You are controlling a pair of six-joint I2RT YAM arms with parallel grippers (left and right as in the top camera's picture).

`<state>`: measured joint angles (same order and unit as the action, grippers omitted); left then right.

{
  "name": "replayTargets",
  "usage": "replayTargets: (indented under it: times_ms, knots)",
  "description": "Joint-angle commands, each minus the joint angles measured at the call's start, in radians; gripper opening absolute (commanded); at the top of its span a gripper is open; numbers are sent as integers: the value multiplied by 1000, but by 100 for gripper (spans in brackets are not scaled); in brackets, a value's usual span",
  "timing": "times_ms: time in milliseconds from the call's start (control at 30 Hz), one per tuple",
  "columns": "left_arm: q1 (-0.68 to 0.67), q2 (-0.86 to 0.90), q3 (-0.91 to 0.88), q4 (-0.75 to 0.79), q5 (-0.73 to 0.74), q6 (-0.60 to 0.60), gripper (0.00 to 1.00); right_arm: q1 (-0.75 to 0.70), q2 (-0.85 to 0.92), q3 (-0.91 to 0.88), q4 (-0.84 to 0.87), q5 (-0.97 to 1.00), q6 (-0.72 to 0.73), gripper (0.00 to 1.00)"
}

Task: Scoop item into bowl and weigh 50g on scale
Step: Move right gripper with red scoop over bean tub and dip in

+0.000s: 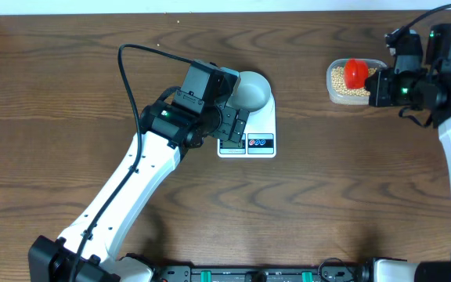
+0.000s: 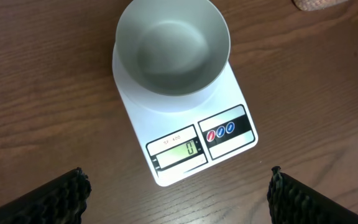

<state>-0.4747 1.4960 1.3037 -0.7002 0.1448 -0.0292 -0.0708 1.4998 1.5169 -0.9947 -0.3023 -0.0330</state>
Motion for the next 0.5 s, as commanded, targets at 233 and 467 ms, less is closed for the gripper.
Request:
replayTargets:
  times_ms: [233, 467]
  knots:
    - [2, -13, 0, -3, 2, -2, 93, -9, 47, 27, 15, 180, -59, 1]
    - [2, -13, 0, -3, 1, -2, 93, -24, 90, 27, 23, 213, -82, 1]
